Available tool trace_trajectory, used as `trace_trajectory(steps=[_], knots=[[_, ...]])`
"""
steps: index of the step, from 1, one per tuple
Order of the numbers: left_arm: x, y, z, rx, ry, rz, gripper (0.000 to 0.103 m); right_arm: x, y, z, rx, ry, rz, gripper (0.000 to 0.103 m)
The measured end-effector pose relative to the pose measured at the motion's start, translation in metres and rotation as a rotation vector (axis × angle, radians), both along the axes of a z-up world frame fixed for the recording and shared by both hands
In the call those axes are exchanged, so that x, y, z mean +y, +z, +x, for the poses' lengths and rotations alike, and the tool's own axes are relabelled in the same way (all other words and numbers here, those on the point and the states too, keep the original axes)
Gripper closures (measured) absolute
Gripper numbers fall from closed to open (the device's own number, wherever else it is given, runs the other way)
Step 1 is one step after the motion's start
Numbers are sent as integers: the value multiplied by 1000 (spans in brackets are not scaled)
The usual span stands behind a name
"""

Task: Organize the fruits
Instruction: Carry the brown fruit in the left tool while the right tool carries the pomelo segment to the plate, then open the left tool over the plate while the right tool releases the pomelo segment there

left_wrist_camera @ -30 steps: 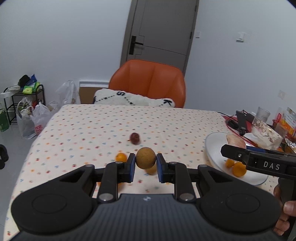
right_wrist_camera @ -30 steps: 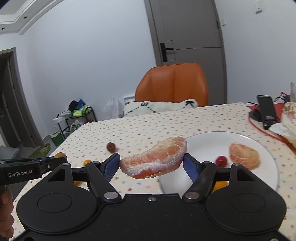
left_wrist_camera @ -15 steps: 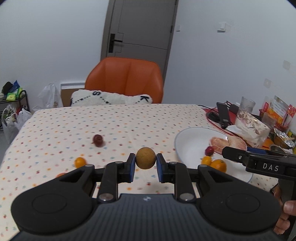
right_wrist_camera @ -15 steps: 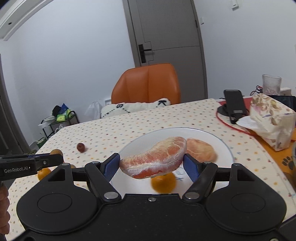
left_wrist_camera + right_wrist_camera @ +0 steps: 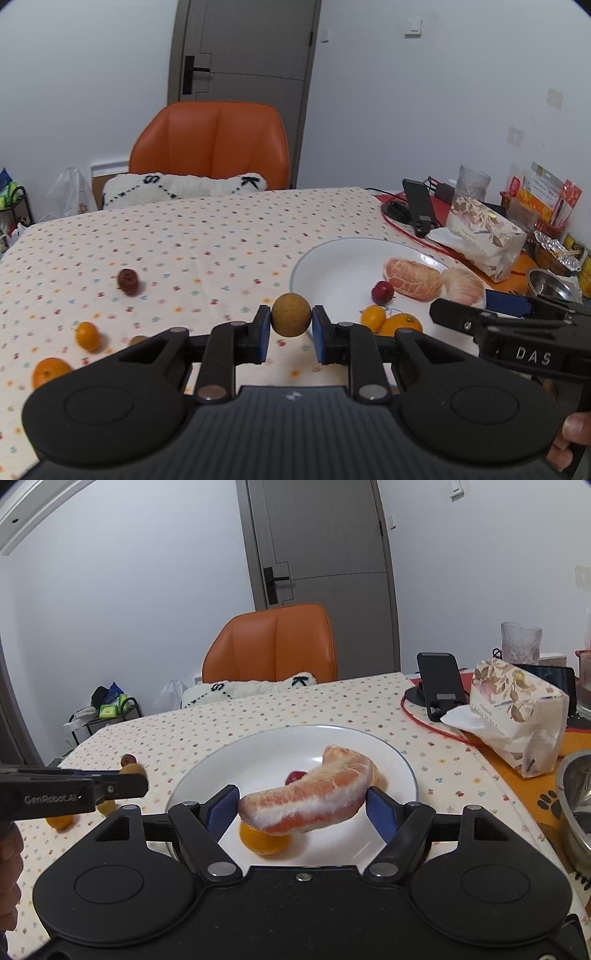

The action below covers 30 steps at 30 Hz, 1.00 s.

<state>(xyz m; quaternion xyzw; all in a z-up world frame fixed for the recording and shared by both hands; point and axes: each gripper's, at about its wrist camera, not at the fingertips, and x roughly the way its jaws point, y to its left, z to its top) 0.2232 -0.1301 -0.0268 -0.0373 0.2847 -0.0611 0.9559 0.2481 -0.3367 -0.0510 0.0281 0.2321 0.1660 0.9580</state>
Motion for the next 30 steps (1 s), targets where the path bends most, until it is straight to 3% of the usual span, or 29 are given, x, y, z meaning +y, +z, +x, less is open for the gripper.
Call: trace_trajectory(steps=[3, 15, 19, 30], knots=[[-8, -4, 8, 9, -13, 6, 81, -4, -1, -3, -22, -17, 3, 25], [-29, -14, 27, 38, -61, 37, 80, -11, -8, -9, -13, -9, 76, 25], [-30, -14, 28, 40, -44, 34, 75, -15, -8, -10, -6, -14, 93, 23], [-5, -1, 5, 42, 22, 87, 41, -4, -7, -16, 0, -15, 171, 15]])
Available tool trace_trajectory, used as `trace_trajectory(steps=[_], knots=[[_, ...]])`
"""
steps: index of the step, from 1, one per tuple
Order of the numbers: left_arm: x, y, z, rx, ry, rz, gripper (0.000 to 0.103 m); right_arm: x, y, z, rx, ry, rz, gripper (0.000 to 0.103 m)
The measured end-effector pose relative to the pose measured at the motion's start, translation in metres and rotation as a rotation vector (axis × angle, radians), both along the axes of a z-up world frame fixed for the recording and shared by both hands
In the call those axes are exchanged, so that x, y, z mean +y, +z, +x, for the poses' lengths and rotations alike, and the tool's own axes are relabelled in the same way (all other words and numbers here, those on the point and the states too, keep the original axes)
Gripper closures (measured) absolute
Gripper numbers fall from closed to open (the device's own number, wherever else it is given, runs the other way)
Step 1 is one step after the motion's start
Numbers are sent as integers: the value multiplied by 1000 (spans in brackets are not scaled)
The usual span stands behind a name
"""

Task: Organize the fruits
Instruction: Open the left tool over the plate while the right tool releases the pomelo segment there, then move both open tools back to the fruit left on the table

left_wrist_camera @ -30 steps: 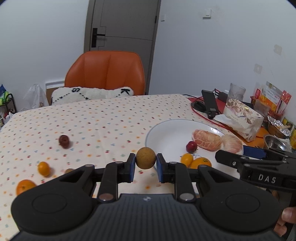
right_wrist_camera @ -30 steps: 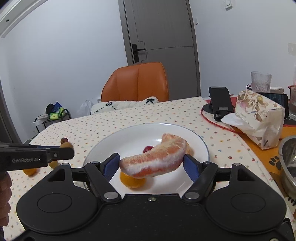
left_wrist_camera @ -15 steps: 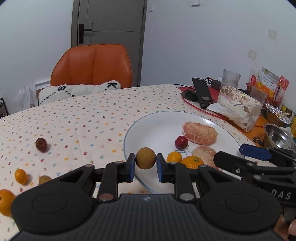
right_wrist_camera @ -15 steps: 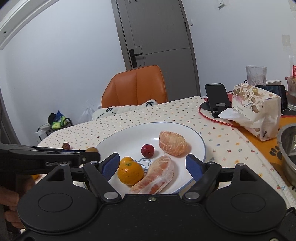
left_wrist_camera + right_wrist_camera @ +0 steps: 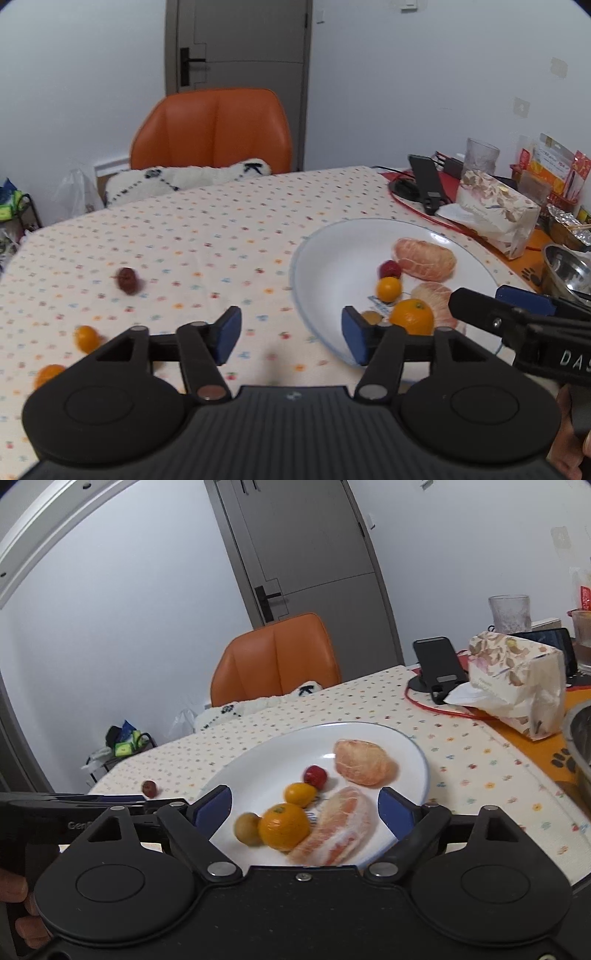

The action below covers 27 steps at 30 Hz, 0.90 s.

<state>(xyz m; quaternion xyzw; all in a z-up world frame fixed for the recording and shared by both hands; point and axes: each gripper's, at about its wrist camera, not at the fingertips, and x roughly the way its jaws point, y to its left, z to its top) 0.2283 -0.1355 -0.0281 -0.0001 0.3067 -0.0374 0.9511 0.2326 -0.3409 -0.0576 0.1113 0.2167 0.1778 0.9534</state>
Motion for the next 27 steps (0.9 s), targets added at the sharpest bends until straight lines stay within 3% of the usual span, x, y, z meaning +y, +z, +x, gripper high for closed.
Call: trace_trajectory(steps=[2, 10, 27], knots=[[9, 4, -6, -10, 24, 1, 32, 6, 3, -2, -7, 8, 0, 13], [38, 12, -27, -28, 108, 16, 20, 24, 11, -10, -13, 38, -3, 1], [87, 21, -61, -30, 189, 1, 15, 60, 19, -23, -3, 95, -1, 0]])
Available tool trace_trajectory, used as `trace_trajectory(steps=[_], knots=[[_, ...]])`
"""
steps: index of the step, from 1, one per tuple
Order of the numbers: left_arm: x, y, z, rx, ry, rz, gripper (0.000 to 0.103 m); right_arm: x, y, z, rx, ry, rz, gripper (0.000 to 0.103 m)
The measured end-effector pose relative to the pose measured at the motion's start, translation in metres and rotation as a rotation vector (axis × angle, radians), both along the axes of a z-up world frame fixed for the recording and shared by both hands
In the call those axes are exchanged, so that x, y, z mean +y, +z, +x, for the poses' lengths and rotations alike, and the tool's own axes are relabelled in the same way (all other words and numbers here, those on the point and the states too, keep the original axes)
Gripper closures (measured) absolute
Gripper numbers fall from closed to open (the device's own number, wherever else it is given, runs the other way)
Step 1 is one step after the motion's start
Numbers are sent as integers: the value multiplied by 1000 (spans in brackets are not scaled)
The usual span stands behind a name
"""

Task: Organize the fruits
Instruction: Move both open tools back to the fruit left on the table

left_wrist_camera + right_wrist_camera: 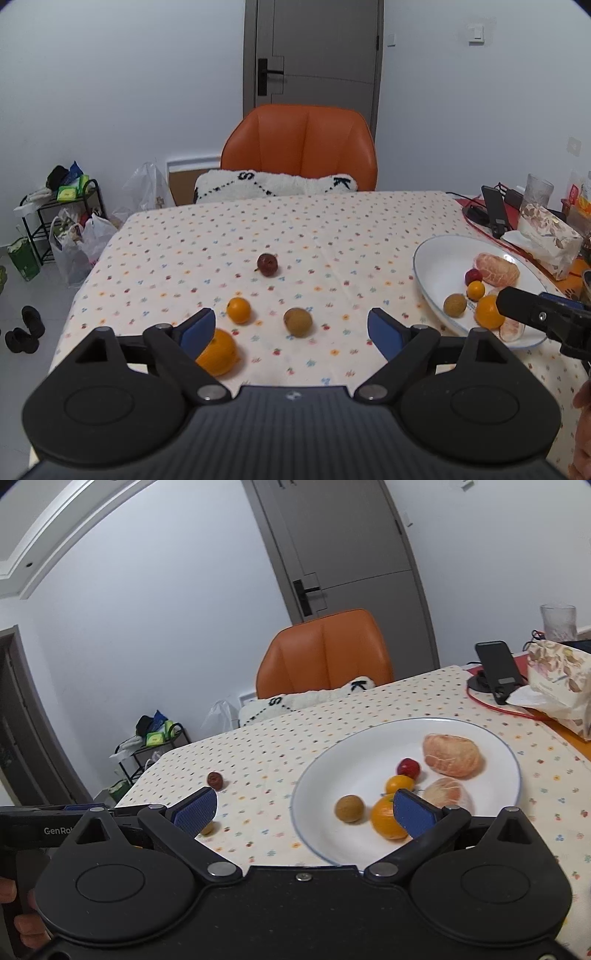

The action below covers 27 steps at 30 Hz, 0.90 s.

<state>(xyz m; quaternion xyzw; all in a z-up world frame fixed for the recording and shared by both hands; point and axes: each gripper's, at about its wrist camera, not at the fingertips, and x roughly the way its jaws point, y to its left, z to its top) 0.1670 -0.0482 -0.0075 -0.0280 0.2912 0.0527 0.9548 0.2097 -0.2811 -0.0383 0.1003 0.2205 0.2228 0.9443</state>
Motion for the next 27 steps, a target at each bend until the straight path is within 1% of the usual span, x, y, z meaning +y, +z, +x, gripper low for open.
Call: trace_trajectory(steps=[8, 20, 27], knots=[[23, 0, -15, 2, 19, -32, 15, 19, 3, -6, 0, 35, -14, 0], [55, 1, -41, -30, 72, -56, 15, 49, 4, -14, 9, 97, -33, 0], [72, -3, -49, -51, 104, -82, 15, 67, 2, -16, 20, 133, -55, 0]])
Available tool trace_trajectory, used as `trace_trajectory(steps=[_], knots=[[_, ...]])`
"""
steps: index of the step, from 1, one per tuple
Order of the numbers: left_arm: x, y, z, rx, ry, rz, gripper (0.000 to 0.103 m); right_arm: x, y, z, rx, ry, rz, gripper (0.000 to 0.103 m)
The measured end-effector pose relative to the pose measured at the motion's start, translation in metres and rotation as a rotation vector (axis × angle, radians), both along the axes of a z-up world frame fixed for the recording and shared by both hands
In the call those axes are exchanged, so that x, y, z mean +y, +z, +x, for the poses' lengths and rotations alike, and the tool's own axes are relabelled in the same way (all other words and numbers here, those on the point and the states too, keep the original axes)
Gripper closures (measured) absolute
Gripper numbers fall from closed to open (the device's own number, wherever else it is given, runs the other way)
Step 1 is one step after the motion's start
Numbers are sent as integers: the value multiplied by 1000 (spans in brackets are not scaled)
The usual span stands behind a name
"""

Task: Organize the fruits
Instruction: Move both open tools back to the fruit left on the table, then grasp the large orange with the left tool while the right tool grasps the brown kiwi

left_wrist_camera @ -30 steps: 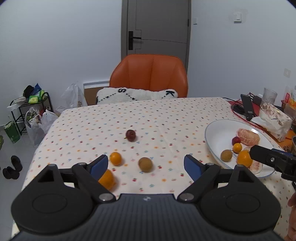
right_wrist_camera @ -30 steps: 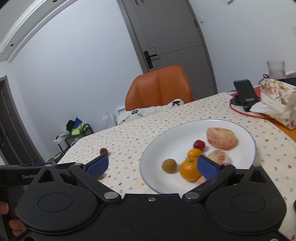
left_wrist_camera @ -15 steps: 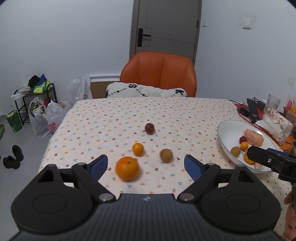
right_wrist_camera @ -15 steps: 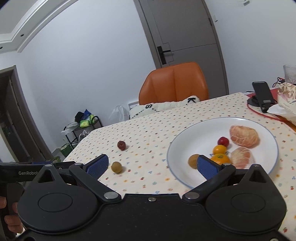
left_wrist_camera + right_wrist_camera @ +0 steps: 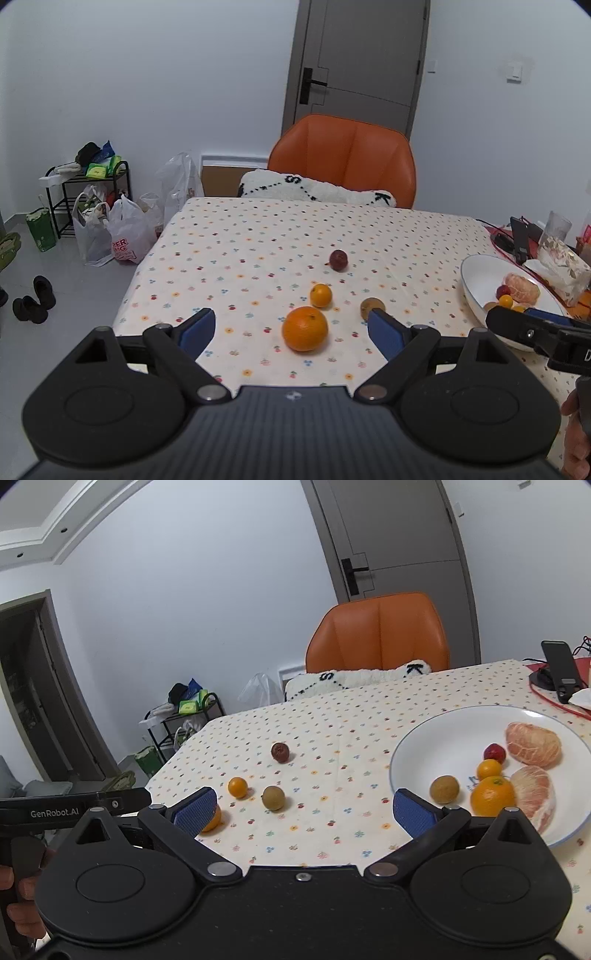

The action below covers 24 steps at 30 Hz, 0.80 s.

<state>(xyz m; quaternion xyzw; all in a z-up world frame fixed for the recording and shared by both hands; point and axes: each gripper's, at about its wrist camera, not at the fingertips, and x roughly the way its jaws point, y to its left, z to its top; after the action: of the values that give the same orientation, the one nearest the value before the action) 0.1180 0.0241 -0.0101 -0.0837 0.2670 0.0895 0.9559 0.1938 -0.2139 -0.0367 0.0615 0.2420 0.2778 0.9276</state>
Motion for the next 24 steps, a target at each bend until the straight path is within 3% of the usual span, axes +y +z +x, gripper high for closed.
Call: trace_trajectory(steps=[8, 15, 18, 24], knots=[[8, -11, 5, -1, 8, -24, 16, 14, -2, 2, -2, 35, -43, 1], [5, -24, 19, -1, -22, -60, 18, 21, -3, 12, 21, 41, -86, 16], [3, -29, 28, 5, -37, -79, 22, 24, -2, 15, 24, 45, -101, 23], [5, -41, 44, 26, -41, -101, 35, 39, -7, 25, 42, 63, -125, 26]])
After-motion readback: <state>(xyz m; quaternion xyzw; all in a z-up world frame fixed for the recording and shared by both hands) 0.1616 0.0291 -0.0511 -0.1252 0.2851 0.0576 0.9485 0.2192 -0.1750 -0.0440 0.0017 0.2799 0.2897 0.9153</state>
